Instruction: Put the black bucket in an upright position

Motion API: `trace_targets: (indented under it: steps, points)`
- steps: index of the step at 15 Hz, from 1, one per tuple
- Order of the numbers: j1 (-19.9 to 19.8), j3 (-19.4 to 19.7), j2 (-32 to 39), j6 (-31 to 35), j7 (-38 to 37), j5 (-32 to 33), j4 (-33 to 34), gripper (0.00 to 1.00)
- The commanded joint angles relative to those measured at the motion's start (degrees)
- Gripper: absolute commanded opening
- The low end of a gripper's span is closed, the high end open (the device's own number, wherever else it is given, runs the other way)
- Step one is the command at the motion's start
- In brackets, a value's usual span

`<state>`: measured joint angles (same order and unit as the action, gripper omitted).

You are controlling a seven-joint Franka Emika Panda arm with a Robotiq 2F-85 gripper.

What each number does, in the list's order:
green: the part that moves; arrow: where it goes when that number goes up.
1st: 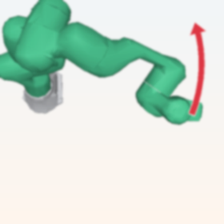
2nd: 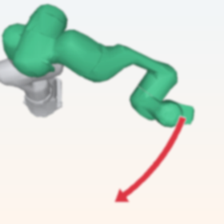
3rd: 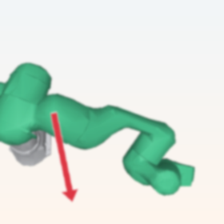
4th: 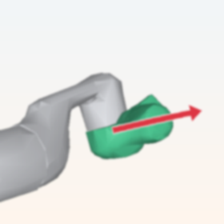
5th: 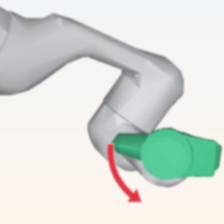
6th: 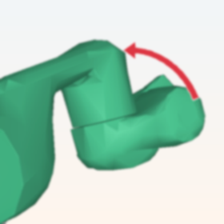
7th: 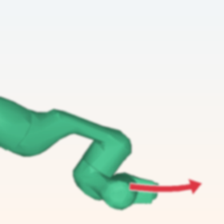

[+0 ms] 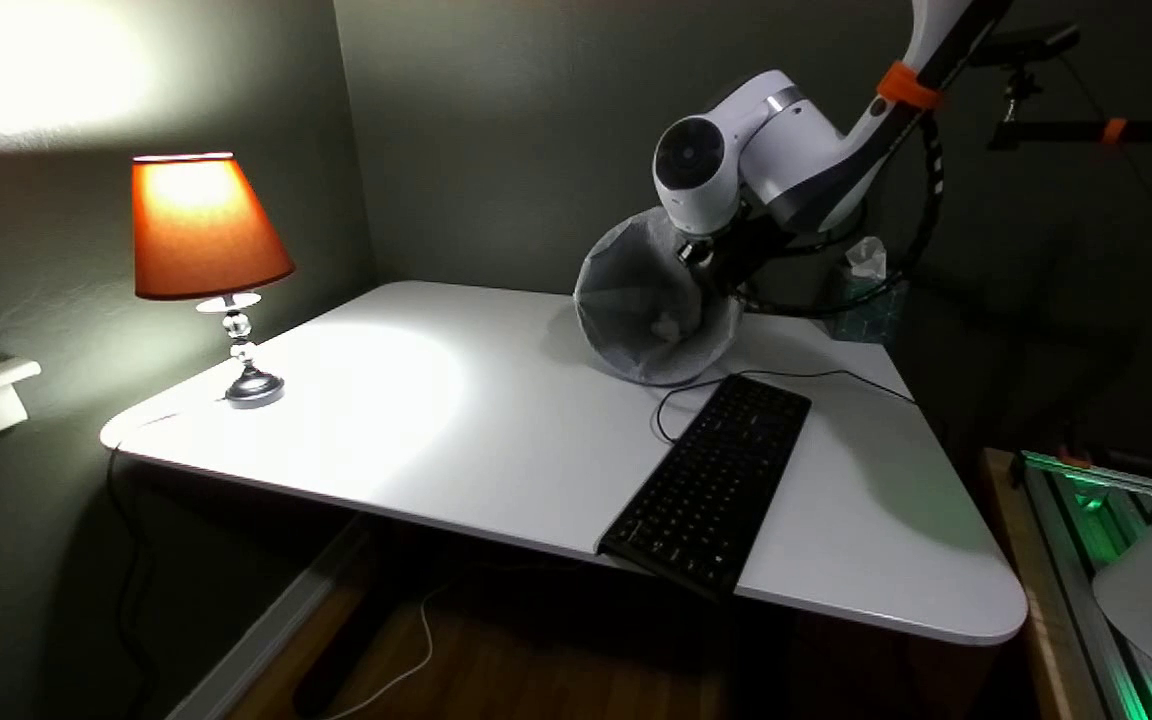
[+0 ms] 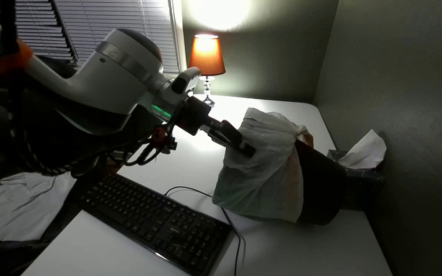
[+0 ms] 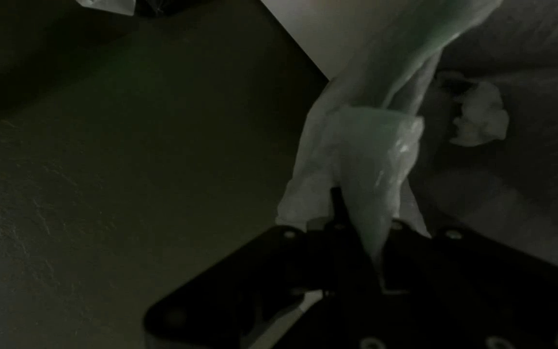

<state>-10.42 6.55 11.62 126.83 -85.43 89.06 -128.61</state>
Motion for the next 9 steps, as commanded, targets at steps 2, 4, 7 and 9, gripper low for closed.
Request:
trace_targets:
  steps: [2,4,7,9]
  points:
    - [-0.39,0.39,-2.25,1.59,2.77,-4.16,-0.58,0.01]
    - [-0.27,0.43,-3.57,1.45,3.92,-6.14,-0.95,0.01]
    - [-0.31,0.59,-6.33,2.00,6.27,-10.36,-1.51,0.01]
    - [-0.35,0.83,-8.00,2.56,7.92,-13.27,-1.57,0.01]
